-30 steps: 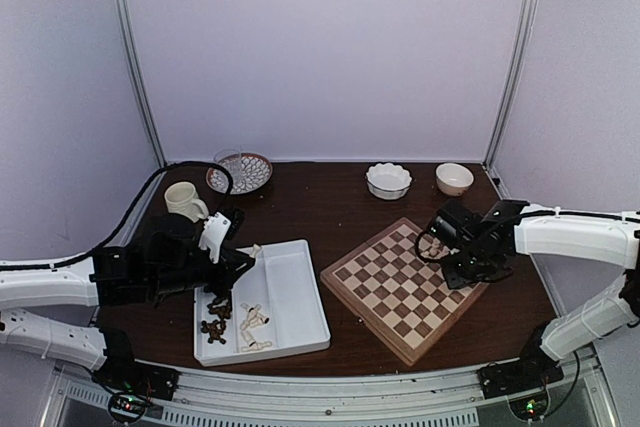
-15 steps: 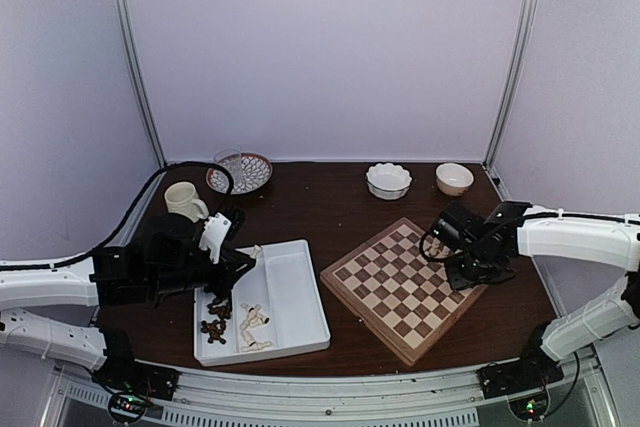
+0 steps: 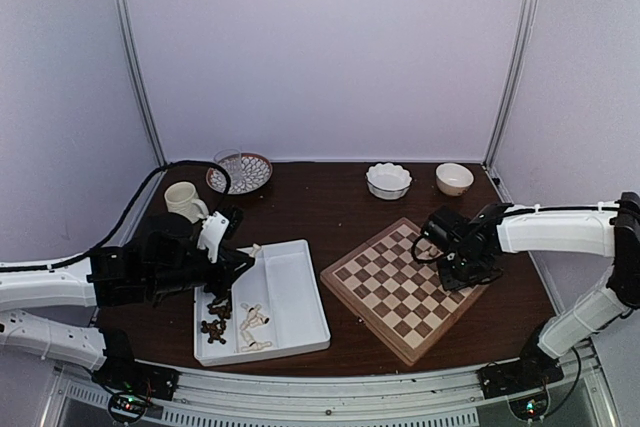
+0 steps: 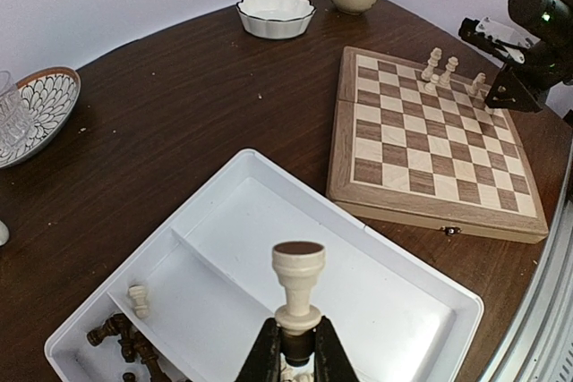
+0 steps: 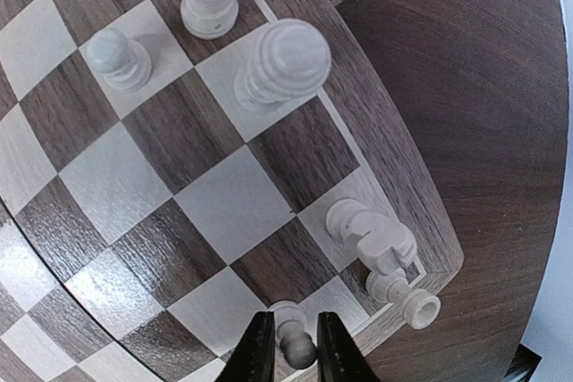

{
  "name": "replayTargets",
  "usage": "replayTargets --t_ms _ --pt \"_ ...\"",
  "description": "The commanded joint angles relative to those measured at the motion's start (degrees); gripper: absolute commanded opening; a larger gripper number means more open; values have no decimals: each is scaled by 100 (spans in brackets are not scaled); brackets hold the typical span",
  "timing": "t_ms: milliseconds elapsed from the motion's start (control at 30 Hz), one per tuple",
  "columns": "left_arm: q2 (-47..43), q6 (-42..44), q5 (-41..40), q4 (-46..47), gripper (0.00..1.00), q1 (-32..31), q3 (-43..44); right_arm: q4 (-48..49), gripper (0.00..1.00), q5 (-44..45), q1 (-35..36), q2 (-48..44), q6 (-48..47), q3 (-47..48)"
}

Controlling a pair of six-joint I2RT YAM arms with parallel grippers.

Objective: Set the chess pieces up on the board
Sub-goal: Place the pawn on a2.

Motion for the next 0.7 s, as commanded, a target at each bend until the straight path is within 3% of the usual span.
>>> replayTargets --t_ms 0,200,667 --pt "-108 -43 45 76 4 -8 -30 17 18 151 -38 55 2 53" --pt "-117 -51 38 68 4 -11 -39 -370 11 352 -37 -86 185 38" --pt "-30 -51 47 86 4 -11 -21 -436 12 298 -37 -108 256 -79"
